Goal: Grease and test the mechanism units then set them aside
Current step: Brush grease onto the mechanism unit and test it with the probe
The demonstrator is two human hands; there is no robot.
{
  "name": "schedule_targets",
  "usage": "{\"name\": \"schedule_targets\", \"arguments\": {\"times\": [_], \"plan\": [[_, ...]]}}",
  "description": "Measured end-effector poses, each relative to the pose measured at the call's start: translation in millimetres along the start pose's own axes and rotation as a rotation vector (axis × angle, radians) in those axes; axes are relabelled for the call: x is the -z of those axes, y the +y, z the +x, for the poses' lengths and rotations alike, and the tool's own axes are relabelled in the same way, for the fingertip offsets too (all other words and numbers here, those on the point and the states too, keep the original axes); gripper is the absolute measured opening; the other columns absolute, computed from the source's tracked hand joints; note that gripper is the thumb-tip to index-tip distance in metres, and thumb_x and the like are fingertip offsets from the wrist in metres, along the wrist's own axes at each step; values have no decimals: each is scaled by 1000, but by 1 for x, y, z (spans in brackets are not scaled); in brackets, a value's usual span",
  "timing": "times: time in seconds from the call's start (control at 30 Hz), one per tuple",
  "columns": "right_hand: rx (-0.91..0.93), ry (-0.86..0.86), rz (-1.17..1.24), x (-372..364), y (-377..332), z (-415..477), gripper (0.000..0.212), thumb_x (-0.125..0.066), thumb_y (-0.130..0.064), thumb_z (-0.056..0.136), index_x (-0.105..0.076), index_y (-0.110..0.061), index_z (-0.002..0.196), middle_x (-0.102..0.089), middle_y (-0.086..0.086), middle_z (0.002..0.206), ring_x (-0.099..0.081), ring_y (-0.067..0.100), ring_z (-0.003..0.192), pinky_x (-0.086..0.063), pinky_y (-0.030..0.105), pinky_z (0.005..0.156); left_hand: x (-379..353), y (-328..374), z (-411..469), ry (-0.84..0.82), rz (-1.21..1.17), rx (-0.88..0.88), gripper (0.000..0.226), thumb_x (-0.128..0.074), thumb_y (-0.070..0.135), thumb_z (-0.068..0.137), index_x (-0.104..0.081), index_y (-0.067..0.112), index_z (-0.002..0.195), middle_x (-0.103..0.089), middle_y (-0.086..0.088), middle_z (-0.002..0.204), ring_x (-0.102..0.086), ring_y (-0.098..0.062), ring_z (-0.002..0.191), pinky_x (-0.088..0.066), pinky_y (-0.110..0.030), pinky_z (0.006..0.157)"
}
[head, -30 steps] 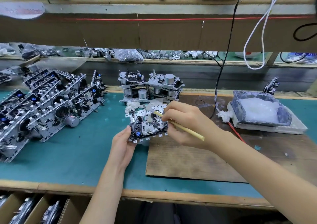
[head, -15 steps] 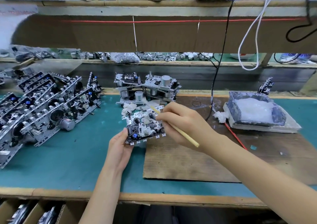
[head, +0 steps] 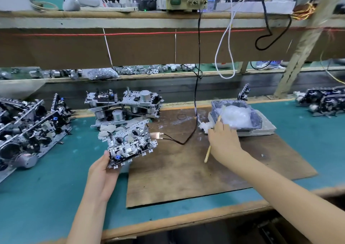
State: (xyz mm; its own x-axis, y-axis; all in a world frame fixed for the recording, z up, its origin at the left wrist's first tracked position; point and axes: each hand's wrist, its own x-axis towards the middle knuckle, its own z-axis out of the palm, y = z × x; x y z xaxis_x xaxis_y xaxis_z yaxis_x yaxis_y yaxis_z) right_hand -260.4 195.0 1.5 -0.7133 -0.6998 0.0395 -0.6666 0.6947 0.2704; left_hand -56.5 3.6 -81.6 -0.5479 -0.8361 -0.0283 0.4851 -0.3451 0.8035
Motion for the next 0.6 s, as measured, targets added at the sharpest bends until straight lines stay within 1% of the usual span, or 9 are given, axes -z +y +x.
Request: {"name": "schedule_targets", "arguments": {"times": [0.1,0.27,0.43,0.6], "plan": [[4,-49,-16,-3,-1,-1,30,-52,-8,88,-49,-8,118,-36,16,129,-38,32,116,-36,36,92,-8,-4,-1,-16,-4,4,66,-28,11,103,-77,21,59,-73,7,75,-69,-1,71,-56,-18,64],[-65,-39,26,4,2,2,29,-51,-11,88,-51,-8,117,-39,15,125,-37,31,116,-32,35,94,-16,-9,-1,-26,-1,15,65,-29,13,103,-77,21,60,-73,7,74,-68,-1,69,-55,-16,61],[-7,-161,-52,-3,3,4,30,-51,-14,92,-53,-10,122,-39,17,129,-38,32,119,-34,36,96,-18,-10,2,-25,-8,24,65,-29,12,103,-77,21,60,-73,6,75,-69,-2,70,-56,-18,63],[-12,-173,-59,-5,3,9,28,-50,-16,93,-53,-11,121,-41,16,128,-40,31,117,-35,35,94,-19,-13,2,-15,-27,25,63,-30,12,103,-77,19,61,-74,5,77,-69,-4,72,-58,-22,66]]}}
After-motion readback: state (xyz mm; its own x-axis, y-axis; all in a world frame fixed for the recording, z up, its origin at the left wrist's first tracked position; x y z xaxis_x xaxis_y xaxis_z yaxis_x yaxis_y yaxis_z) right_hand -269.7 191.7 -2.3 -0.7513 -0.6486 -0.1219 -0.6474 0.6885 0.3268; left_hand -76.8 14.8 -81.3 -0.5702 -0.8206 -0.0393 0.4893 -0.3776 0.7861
